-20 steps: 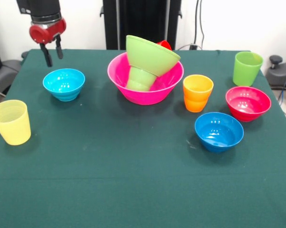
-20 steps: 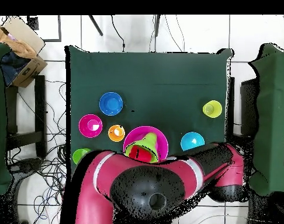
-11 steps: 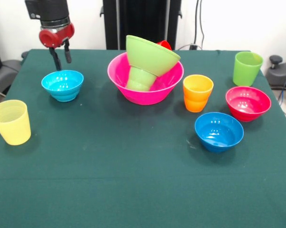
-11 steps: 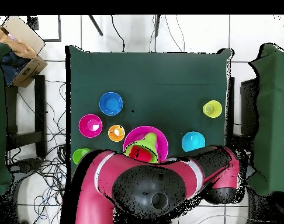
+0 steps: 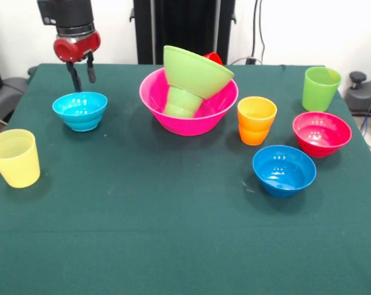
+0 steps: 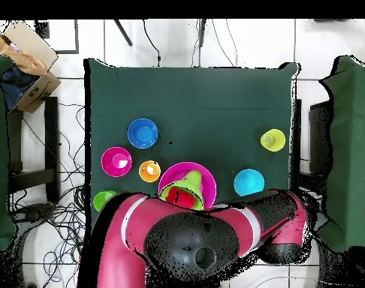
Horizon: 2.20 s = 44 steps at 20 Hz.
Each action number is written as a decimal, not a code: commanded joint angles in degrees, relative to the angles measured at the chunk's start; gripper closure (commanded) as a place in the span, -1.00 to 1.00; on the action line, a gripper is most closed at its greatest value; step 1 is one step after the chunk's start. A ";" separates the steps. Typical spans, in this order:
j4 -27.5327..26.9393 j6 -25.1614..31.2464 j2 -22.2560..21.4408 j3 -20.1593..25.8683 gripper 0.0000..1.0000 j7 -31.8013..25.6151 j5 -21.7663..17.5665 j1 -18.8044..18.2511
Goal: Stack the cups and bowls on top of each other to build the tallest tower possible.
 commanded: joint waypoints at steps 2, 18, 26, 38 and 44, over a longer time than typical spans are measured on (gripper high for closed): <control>-1.12 5.54 1.47 9.95 -1.00 -15.14 4.14 0.63; -4.54 -2.38 -1.36 -1.25 -1.00 15.58 -14.94 12.76; -4.97 -1.30 -1.85 -0.36 -1.00 14.29 -14.69 11.66; -16.58 -2.49 4.43 -3.68 -1.00 29.43 -19.82 14.38; -18.92 -3.00 5.18 -4.13 -1.00 31.29 -20.77 14.49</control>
